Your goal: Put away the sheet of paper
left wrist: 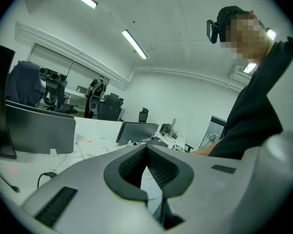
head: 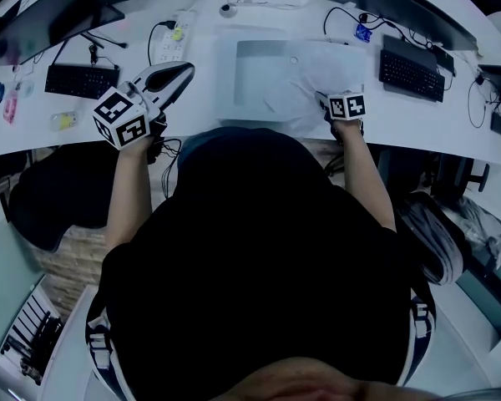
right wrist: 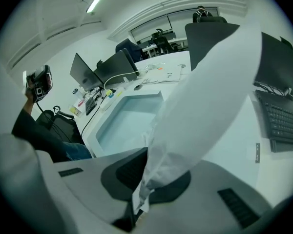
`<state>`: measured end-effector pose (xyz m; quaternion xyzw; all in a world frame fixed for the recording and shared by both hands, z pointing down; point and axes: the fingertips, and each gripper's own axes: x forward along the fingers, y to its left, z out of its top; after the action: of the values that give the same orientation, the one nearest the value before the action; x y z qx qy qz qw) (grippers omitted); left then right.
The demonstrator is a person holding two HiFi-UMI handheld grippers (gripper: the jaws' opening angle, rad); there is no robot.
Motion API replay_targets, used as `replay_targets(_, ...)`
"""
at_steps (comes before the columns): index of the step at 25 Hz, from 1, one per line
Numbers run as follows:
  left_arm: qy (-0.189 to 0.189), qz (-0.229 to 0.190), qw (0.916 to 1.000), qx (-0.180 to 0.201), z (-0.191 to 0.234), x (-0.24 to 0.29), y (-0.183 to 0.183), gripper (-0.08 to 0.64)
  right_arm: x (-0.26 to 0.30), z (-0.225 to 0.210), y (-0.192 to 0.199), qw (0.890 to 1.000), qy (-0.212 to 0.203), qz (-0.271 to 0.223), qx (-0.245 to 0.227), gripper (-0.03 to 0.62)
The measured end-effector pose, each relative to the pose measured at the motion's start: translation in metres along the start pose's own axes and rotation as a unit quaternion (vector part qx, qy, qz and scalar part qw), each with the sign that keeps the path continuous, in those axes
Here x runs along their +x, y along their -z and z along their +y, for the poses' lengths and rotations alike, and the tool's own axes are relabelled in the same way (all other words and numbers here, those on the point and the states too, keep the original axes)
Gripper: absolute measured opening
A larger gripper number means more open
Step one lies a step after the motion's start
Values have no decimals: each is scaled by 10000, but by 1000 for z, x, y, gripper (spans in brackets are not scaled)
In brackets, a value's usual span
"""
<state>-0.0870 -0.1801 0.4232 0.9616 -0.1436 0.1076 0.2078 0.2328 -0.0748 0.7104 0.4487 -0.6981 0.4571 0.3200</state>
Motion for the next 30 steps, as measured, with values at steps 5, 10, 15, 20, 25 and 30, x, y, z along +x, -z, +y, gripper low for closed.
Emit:
replay_targets(5, -72, 29, 9999, -71, 5, -1, 4, 20, 11, -7, 2, 9999, -7, 159, -1, 14)
replay_targets(10, -139, 63, 9998, -104, 10, 0, 9, 20, 22, -17, 6, 9995, 10, 320, 26, 14)
replay_targets(15, -219, 72, 9996, -181, 17, 0, 14, 20, 32, -21, 7, 9989, -15, 460, 15, 14)
replay_targets(20, -277, 98, 9993, -231, 20, 2, 18, 20, 39, -28, 7, 9981, -19, 623, -36, 14)
replay_targets(25, -340, 113, 9990, -283, 22, 1, 22, 20, 45, -33, 5, 9973, -7, 725, -152, 14)
replay_targets(30, -373, 119, 9987, -312, 23, 2, 22, 20, 49, -38, 1, 9961, 41, 823, -305, 14)
